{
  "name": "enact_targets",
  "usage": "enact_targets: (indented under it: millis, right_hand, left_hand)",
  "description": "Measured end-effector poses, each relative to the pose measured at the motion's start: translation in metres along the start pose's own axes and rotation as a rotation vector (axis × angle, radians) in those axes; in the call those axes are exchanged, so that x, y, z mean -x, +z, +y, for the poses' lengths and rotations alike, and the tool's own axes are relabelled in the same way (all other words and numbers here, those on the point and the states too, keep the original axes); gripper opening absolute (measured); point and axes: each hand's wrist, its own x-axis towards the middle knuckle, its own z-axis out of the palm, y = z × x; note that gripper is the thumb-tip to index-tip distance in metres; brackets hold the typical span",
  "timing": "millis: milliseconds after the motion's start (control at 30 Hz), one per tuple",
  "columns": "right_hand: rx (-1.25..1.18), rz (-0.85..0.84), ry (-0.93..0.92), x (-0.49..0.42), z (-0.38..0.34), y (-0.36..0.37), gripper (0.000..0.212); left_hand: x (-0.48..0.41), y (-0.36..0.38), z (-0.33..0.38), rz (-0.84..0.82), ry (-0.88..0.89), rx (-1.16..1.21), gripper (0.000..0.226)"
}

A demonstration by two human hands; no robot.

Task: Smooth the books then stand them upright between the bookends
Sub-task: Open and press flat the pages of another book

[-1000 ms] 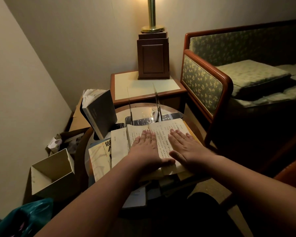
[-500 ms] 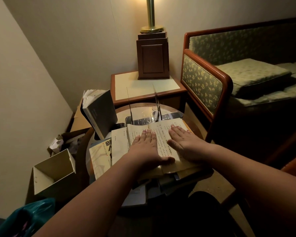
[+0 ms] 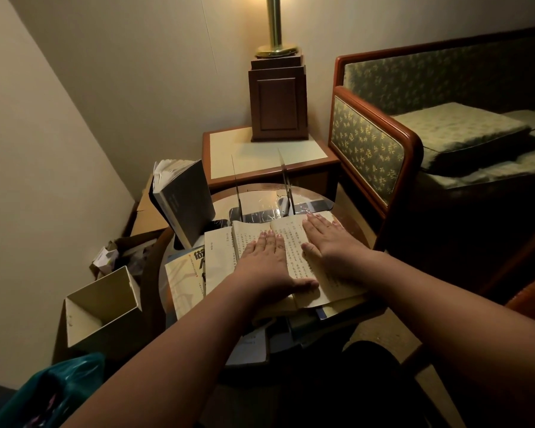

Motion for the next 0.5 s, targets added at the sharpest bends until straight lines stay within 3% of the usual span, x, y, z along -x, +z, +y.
enact_targets:
  millis: [300, 400, 500]
  right_hand:
    - [0.079, -0.027, -0.018, 0.036, 0.014, 0.022, 0.07]
    - [0.086, -0.011, -0.011, 0.037, 0.011, 0.022, 0.079]
    - [0.074, 0.009, -0.001, 0.039, 0.005, 0.021, 0.069]
  left_hand:
    - [0.001, -0.001, 0.001, 0.04, 0.029, -0.012, 0.129]
    - [0.004, -0.001, -0.001, 0.107, 0.046, -0.006, 0.127]
    - [0.01, 0.001, -0.008, 0.206, 0.023, -0.017, 0.122]
